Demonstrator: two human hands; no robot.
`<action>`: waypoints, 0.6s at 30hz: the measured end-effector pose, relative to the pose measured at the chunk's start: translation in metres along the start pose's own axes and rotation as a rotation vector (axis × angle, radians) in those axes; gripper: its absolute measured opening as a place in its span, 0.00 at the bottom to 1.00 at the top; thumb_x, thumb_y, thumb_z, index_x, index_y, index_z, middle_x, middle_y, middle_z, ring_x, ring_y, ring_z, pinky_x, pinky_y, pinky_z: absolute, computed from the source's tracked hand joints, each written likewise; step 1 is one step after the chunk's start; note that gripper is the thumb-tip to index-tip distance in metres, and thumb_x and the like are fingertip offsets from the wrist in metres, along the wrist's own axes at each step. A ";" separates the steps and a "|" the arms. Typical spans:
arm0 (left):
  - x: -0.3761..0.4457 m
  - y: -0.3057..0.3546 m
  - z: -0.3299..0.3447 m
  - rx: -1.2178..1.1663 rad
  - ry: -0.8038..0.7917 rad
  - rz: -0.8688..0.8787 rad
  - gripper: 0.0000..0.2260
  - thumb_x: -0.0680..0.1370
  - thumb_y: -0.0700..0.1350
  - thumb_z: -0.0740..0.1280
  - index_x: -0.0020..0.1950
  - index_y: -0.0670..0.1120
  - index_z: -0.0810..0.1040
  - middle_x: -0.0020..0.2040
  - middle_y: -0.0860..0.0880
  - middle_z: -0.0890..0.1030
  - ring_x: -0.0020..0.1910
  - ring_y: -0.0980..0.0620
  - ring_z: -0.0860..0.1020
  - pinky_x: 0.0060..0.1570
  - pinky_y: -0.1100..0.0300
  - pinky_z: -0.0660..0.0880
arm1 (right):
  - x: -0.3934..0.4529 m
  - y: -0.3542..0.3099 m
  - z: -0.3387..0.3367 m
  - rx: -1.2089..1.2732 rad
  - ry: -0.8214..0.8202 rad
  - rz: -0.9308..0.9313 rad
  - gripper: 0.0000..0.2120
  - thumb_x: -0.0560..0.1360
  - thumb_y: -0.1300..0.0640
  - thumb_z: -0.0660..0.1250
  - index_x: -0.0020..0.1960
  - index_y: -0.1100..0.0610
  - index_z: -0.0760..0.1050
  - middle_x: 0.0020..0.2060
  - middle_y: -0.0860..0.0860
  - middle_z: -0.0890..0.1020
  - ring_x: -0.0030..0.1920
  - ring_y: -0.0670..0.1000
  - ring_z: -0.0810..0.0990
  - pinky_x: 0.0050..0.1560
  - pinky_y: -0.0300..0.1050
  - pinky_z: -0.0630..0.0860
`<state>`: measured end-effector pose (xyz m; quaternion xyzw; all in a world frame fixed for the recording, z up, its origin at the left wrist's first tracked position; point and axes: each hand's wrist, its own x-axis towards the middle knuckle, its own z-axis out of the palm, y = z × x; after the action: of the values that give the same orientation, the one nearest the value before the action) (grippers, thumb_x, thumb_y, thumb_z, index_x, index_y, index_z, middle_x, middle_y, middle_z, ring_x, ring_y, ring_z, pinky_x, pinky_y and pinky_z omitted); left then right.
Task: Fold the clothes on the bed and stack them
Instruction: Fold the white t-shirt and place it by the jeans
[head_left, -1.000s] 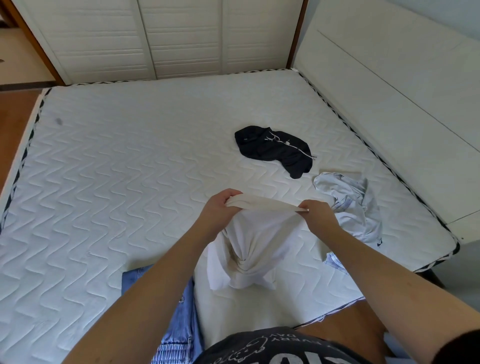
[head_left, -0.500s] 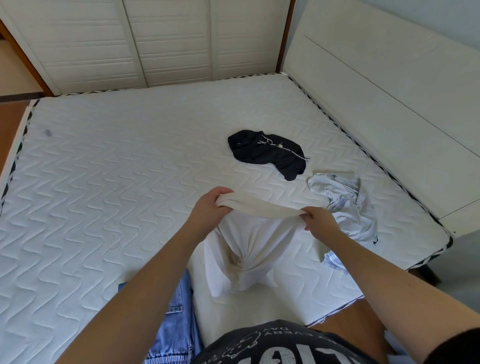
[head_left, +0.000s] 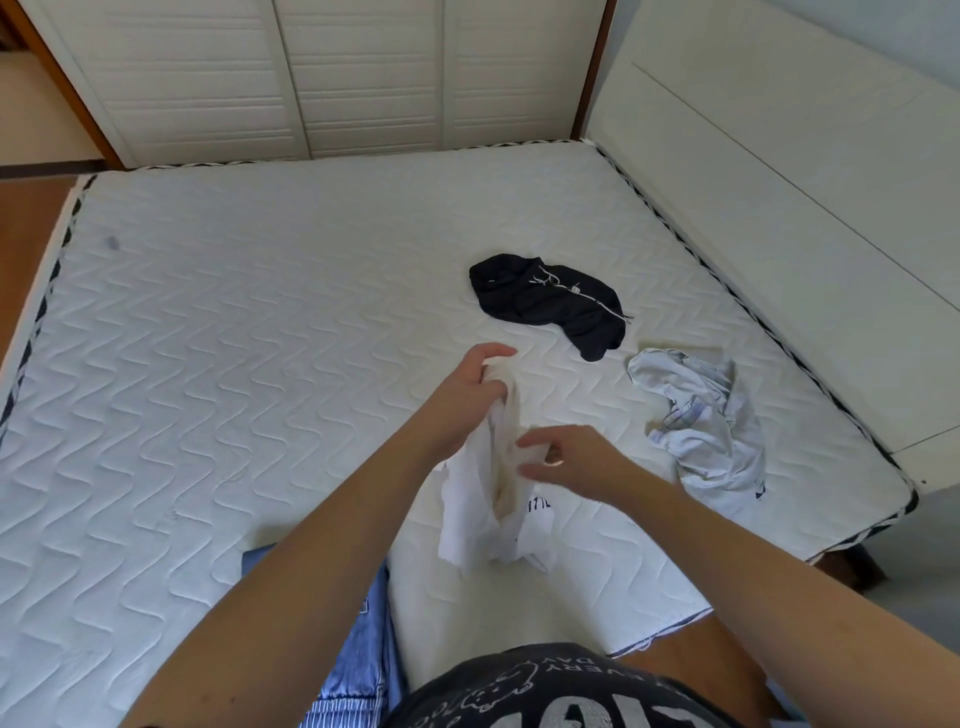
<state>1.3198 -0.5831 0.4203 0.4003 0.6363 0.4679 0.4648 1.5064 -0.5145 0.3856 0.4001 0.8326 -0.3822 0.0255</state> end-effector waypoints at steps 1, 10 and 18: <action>0.001 0.006 0.002 -0.013 -0.008 0.007 0.19 0.77 0.40 0.59 0.62 0.60 0.73 0.52 0.44 0.76 0.44 0.50 0.76 0.48 0.55 0.75 | 0.000 -0.004 0.009 -0.033 -0.047 0.007 0.21 0.69 0.45 0.76 0.60 0.50 0.80 0.50 0.47 0.82 0.44 0.44 0.79 0.50 0.40 0.76; 0.000 0.029 0.014 0.009 -0.063 0.074 0.19 0.75 0.38 0.63 0.62 0.58 0.73 0.48 0.52 0.74 0.44 0.55 0.75 0.43 0.63 0.73 | 0.020 -0.035 0.033 -0.069 0.157 0.045 0.23 0.79 0.48 0.64 0.28 0.52 0.65 0.25 0.48 0.71 0.28 0.47 0.71 0.32 0.41 0.65; -0.015 -0.023 -0.011 0.065 0.233 0.192 0.13 0.80 0.45 0.64 0.63 0.56 0.74 0.61 0.60 0.78 0.60 0.64 0.75 0.58 0.69 0.71 | 0.022 -0.040 -0.008 0.715 0.231 0.033 0.09 0.77 0.64 0.65 0.48 0.57 0.84 0.44 0.57 0.86 0.47 0.55 0.85 0.50 0.46 0.82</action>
<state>1.3108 -0.6053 0.4027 0.4173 0.6594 0.5326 0.3277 1.4667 -0.5106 0.4082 0.4375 0.6374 -0.6006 -0.2038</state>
